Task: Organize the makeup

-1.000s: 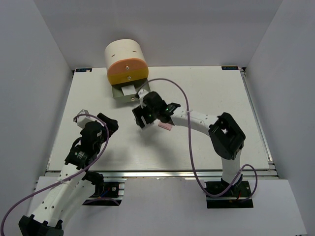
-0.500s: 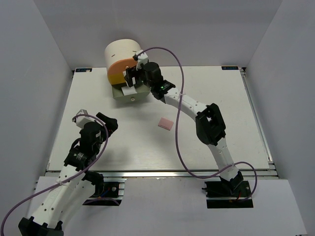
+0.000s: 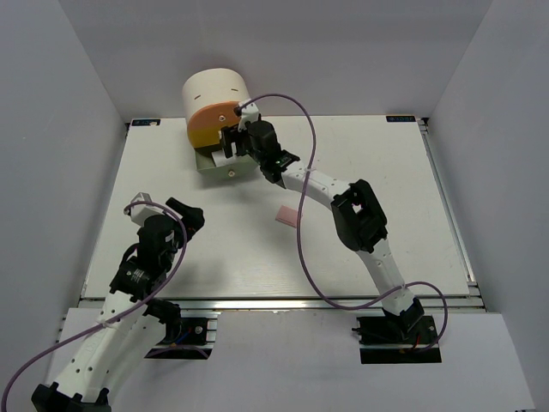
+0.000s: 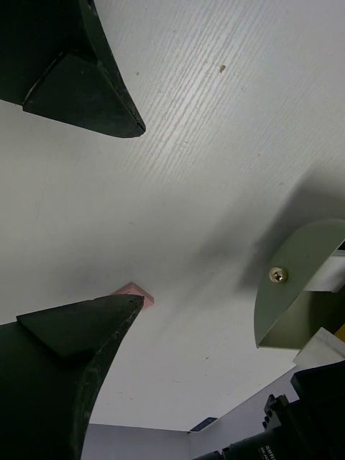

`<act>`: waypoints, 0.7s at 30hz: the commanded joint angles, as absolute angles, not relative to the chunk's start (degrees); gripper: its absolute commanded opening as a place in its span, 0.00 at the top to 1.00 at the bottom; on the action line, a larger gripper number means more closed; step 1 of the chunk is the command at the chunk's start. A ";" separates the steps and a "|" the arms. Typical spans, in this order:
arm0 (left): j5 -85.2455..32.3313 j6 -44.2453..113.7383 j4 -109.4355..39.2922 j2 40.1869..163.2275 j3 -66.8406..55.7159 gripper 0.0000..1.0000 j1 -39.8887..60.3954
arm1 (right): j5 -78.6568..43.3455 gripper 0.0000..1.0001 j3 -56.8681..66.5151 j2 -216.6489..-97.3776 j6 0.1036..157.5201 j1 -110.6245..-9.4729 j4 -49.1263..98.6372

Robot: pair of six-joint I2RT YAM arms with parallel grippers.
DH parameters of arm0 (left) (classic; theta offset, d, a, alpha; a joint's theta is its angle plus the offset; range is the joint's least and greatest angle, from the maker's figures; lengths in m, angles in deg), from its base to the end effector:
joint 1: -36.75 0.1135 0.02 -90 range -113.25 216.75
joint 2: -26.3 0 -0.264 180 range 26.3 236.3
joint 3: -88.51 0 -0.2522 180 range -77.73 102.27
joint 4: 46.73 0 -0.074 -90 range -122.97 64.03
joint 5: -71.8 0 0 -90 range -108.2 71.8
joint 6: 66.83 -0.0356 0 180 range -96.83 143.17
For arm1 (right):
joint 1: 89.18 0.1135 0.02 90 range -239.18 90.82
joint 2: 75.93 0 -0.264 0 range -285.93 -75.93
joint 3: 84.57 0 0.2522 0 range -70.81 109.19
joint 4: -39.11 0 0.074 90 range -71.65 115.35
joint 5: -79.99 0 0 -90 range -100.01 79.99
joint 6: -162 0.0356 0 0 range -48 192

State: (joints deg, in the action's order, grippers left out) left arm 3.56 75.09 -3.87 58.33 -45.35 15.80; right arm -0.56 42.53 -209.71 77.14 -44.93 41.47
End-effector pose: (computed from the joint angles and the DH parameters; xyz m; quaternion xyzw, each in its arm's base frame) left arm 0.1305 -0.0358 0.2635 -0.3183 0.7887 -0.1664 0.4989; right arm 0.4066 0.3879 0.2666 -0.1918 0.7074 0.2282 0.6409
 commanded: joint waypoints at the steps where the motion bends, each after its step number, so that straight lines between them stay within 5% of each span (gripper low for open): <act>1: 3.07 74.58 -3.61 58.73 -43.81 0.02 16.01 | 0.89 0.32 43.36 -211.63 76.57 -45.23 47.06; 4: 2.90 74.49 -3.44 58.73 -43.46 0.02 16.10 | -1.47 0.11 42.57 -211.46 75.43 -45.49 45.66; 12: 2.28 74.76 -4.23 58.64 -43.72 0.02 16.10 | -3.16 0.11 40.81 -209.62 75.86 -47.08 45.30; 15: 2.11 73.97 -4.67 59.34 -42.84 0.02 16.10 | -10.51 0.11 40.81 -206.99 74.55 -48.65 42.67; 19: -0.34 72.92 -6.24 59.61 -43.10 0.02 16.01 | -39.20 0.11 38.01 -199.18 67.89 -52.61 35.74; 21: -1.40 72.91 -7.91 59.52 -44.33 0.02 16.01 | -38.86 0.14 35.81 -196.53 59.75 -53.49 26.04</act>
State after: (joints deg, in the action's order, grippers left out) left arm 0.98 74.06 -5.13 59.64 -44.89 15.80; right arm -25.48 36.87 -205.88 70.19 -51.29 35.02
